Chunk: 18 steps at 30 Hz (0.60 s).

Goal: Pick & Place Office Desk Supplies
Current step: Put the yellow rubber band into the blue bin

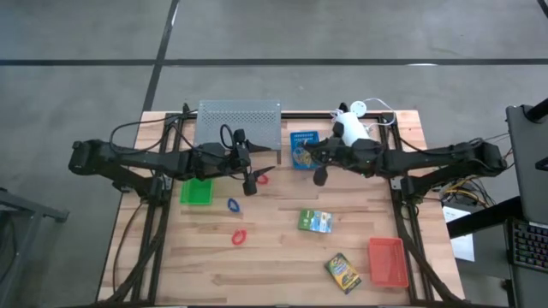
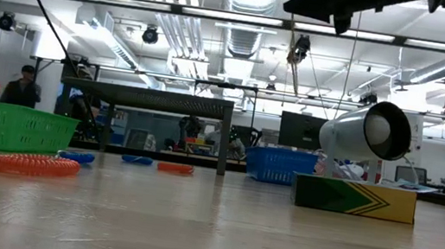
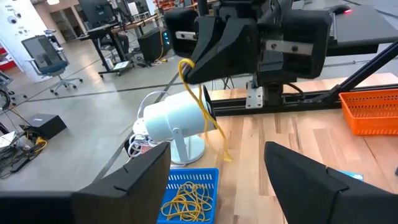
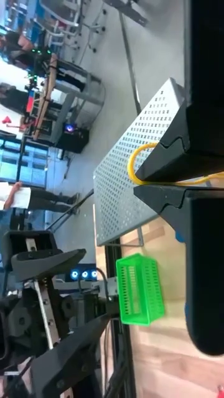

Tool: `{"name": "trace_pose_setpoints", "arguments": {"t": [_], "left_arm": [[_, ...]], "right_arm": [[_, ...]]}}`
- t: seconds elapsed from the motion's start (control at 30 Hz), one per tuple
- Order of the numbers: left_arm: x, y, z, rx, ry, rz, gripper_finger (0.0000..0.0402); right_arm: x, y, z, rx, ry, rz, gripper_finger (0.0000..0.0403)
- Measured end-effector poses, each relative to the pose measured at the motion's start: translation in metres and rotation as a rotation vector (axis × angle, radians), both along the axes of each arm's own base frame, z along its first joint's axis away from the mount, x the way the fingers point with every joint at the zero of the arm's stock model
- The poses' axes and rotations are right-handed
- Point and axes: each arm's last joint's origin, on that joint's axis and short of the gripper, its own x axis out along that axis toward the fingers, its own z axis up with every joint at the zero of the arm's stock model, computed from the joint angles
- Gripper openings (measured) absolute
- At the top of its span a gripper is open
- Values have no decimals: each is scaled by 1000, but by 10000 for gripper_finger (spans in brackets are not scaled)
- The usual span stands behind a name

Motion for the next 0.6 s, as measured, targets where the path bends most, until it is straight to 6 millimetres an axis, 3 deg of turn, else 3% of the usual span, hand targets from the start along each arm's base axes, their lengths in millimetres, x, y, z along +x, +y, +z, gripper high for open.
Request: {"name": "trace_pose_setpoints", "arguments": {"t": [0.23,0.6], "left_arm": [[0,0,0,0,-2,0,260],[0,0,0,0,-2,0,257]], "right_arm": [[-3,-5,-2,10,36,-20,8],[8,-47,-31,127,124,-147,8]]}}
